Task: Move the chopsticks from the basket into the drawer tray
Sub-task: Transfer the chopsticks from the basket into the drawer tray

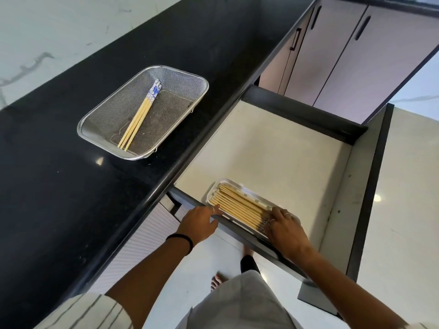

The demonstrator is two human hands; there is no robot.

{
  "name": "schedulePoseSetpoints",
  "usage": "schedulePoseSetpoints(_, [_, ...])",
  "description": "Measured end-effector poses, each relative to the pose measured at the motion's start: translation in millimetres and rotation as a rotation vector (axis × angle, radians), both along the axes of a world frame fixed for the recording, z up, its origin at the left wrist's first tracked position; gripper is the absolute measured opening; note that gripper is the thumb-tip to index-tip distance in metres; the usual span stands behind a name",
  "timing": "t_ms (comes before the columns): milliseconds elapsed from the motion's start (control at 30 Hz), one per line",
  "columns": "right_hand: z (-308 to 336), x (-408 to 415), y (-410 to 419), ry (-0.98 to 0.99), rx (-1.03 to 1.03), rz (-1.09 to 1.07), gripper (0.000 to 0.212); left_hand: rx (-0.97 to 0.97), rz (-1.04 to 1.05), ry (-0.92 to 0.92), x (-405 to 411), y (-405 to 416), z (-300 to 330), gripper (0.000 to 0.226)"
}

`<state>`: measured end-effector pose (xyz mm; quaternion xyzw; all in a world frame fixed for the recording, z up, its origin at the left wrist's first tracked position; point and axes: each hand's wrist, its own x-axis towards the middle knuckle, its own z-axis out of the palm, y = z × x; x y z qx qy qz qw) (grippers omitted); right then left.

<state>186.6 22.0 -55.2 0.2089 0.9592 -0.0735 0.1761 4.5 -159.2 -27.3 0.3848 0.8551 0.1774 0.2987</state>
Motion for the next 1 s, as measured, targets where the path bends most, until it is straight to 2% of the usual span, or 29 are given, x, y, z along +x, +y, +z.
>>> schedulePoseSetpoints(200, [3,-5,3,0.010,0.043,0.010,0.057,-0.004,0.009,0.010,1,0,0,0.041])
schedulePoseSetpoints(300, [1,-4,3,0.029,0.004,0.004,0.050,-0.005,0.014,0.018,2,1,0,0.042])
schedulePoseSetpoints(400, [-1,-2,2,0.106,-0.139,-0.039,0.039,-0.012,0.020,0.022,4,1,1,0.042])
schedulePoseSetpoints(467, [-3,-2,2,0.125,-0.298,-0.108,0.045,-0.019,0.027,0.022,5,2,2,0.042])
schedulePoseSetpoints(533, [-6,-1,3,0.075,-0.381,-0.139,0.052,-0.022,0.030,0.026,6,2,2,0.042])
schedulePoseSetpoints(700, [-8,3,1,0.024,-0.405,-0.038,0.053,-0.026,0.024,0.028,7,2,4,0.042])
schedulePoseSetpoints(1000, [0,2,4,-0.044,-0.468,-0.039,0.061,-0.028,0.047,0.018,8,2,5,0.040])
